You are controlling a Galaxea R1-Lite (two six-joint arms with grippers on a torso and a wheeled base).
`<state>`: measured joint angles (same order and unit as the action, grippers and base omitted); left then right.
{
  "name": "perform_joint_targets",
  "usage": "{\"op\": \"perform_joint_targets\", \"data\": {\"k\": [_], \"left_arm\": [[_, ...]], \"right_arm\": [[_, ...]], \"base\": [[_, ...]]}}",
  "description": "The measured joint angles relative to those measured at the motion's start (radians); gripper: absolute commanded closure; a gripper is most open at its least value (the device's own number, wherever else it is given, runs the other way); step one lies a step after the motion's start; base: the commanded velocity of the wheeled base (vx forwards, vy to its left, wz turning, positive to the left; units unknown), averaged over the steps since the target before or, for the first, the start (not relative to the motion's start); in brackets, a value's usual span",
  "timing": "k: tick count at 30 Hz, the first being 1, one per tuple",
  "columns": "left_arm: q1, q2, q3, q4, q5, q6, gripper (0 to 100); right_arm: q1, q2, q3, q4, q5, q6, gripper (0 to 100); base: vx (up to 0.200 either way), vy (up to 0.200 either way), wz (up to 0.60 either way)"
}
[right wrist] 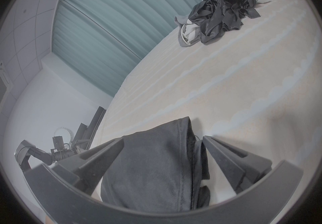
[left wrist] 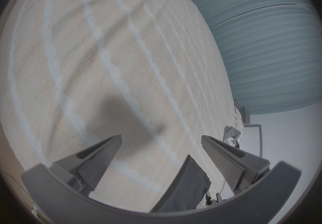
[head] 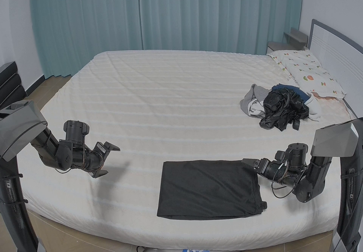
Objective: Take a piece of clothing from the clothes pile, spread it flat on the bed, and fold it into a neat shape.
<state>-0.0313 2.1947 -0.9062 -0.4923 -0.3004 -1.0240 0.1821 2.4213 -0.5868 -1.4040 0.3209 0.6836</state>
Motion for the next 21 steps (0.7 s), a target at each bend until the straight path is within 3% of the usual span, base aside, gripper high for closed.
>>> {"op": "perform_joint_targets", "data": {"k": [5,21], "left_arm": [[0.0,0.0,0.0,0.0,0.0,0.0,0],[-0.004,0.0,0.001,0.0,0.0,0.001,0]], "right_arm": [[0.0,0.024,-0.03,-0.001,-0.02,0.042,100],[-0.039,0.044,-0.064,-0.027,-0.025,0.061,100]], "base": [[0.0,0.0,0.0],[0.0,0.0,0.0]]}}
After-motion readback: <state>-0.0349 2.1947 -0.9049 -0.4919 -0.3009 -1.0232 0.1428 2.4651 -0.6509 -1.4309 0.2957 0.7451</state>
